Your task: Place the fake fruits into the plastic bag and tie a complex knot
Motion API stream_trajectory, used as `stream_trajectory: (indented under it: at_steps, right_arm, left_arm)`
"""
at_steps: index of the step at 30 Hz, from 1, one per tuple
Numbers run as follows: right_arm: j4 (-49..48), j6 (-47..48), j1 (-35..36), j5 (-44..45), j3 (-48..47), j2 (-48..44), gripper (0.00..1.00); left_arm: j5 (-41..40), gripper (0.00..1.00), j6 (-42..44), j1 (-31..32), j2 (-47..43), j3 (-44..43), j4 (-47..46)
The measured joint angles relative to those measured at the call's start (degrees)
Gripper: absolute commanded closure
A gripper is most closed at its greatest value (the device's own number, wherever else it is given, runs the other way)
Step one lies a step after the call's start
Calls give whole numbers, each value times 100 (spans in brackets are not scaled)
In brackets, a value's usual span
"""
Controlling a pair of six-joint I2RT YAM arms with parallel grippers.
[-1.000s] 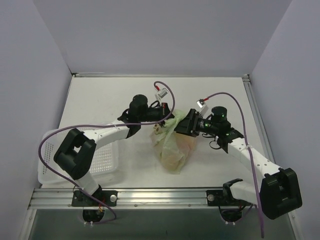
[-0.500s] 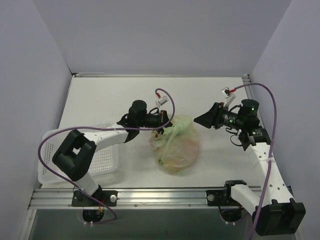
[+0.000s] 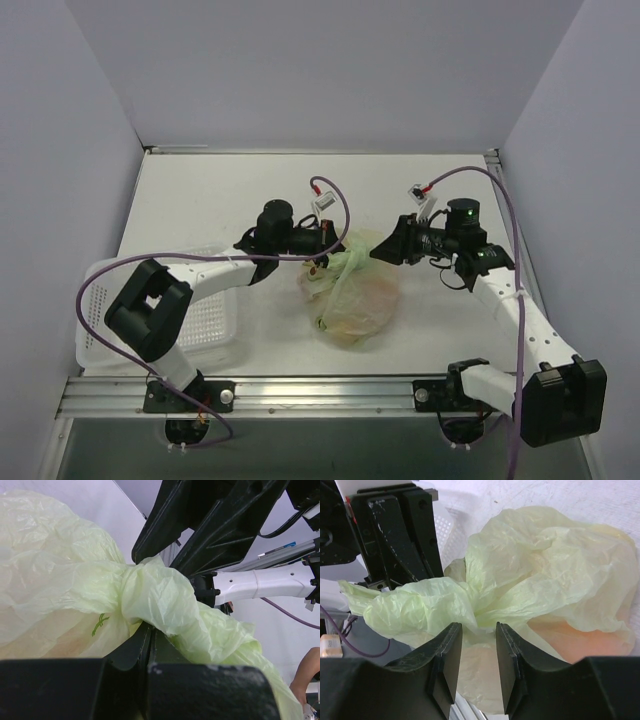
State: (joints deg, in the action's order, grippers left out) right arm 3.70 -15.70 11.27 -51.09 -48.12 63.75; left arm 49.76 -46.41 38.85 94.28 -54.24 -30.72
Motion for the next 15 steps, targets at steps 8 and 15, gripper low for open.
stream_trajectory:
  at_steps: [8,15]
  right_arm:
    - [-48,90,385,-188,317,-74,77]
    - [-334,-138,584,-205,385,-74,86]
  left_arm:
    - [-50,100,-243,-28,131,-33,-339]
    - [-267,100,-409,-20,299,-50,-612]
